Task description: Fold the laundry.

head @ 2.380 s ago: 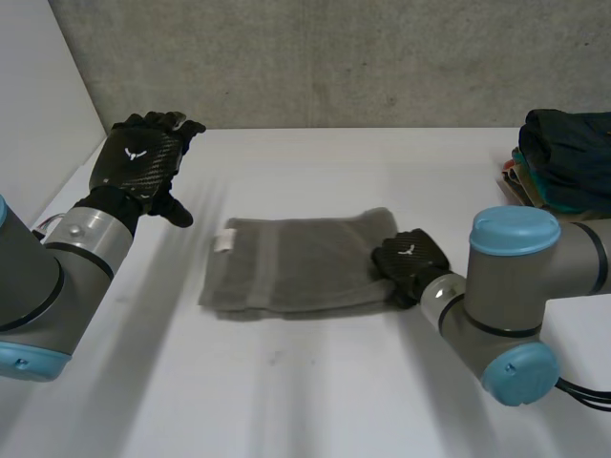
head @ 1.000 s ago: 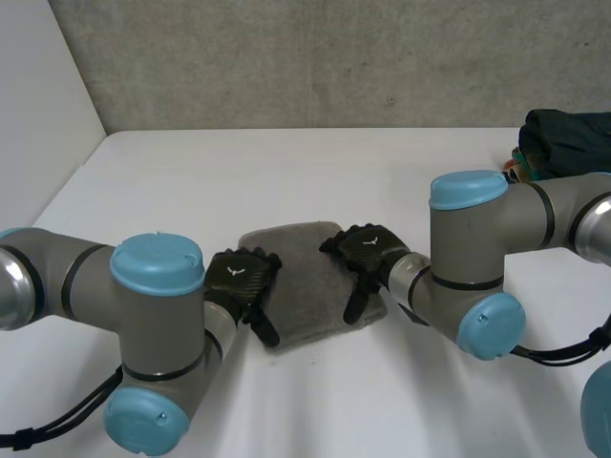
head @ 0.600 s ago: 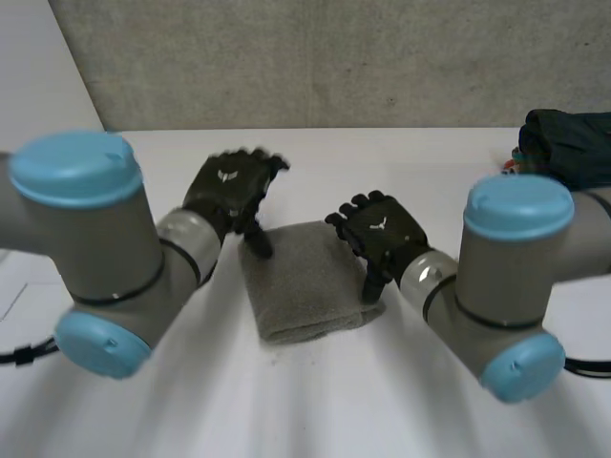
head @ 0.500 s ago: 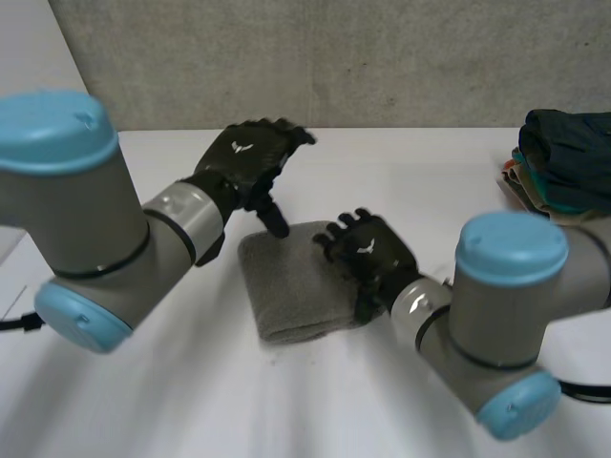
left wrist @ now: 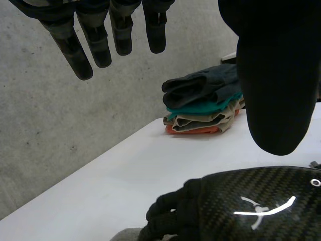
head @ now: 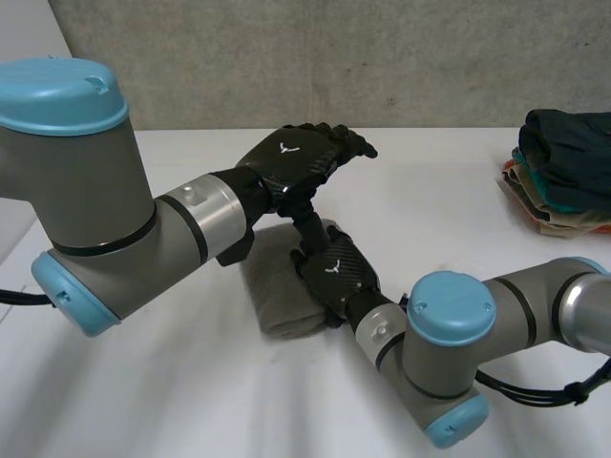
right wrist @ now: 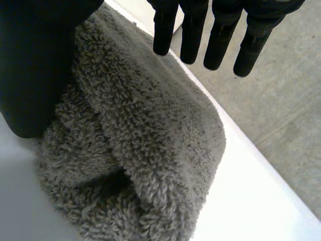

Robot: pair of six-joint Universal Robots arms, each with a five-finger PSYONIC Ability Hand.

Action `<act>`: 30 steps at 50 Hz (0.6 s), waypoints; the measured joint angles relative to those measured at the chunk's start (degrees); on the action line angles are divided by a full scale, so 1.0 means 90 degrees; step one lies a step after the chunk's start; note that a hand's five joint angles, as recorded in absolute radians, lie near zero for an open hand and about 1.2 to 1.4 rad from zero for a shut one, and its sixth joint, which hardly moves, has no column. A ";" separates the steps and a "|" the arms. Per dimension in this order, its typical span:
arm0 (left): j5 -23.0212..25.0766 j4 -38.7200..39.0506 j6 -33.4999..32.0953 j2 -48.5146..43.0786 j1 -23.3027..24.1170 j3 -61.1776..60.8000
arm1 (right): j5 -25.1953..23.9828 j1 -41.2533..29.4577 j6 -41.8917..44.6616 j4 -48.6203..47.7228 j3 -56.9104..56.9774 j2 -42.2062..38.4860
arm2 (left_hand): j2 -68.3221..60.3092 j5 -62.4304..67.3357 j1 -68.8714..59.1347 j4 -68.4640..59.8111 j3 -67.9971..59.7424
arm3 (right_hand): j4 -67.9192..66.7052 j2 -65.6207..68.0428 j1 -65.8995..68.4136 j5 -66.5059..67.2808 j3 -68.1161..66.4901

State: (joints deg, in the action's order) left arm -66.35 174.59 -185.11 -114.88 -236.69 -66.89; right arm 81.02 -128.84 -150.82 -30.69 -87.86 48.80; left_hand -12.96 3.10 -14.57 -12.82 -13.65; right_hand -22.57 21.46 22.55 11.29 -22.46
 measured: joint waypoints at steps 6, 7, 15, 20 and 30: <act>-0.0007 0.0012 0.0002 -0.0010 -0.0012 0.0006 | -0.0014 0.0007 0.0132 -0.0058 0.0270 -0.0165 | 0.0000 0.0000 -0.0002 -0.0001 0.0000 | -0.0871 0.0953 0.0864 0.0808 -0.0867; -0.0007 0.0013 0.0002 -0.0010 -0.0015 0.0008 | -0.0015 0.0007 0.0146 -0.0059 0.0328 -0.0203 | 0.0000 0.0002 -0.0002 -0.0001 0.0000 | -0.1180 0.1327 0.1231 0.1105 -0.1187; -0.0009 0.0027 0.0009 -0.0006 -0.0065 0.0011 | -0.0026 0.0009 0.0169 -0.0017 0.0745 -0.0446 | 0.0000 0.0002 -0.0002 -0.0001 0.0000 | -0.5002 0.4994 0.4045 0.4695 -0.4900; -0.0013 0.0042 0.0013 0.0023 -0.0111 0.0045 | -0.0008 0.0017 0.0139 -0.0028 0.0932 -0.0415 | 0.0000 0.0002 -0.0002 0.0000 0.0000 | -0.5092 0.4994 0.4045 0.4700 -0.4908; -0.0028 0.0054 0.0024 0.0141 -0.0193 0.0345 | 0.0081 0.0496 -0.0048 -0.0102 0.1694 0.0155 | 0.0000 0.0002 -0.0002 -0.0001 0.0000 | -0.5113 0.4994 0.4109 0.4700 -0.4908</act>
State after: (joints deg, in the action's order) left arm -66.60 175.08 -184.90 -113.61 -238.43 -63.78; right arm 81.74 -124.38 -151.25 -31.61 -72.62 50.19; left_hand -12.96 3.12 -14.59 -12.83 -13.65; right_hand -68.59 66.41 59.54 53.59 -66.63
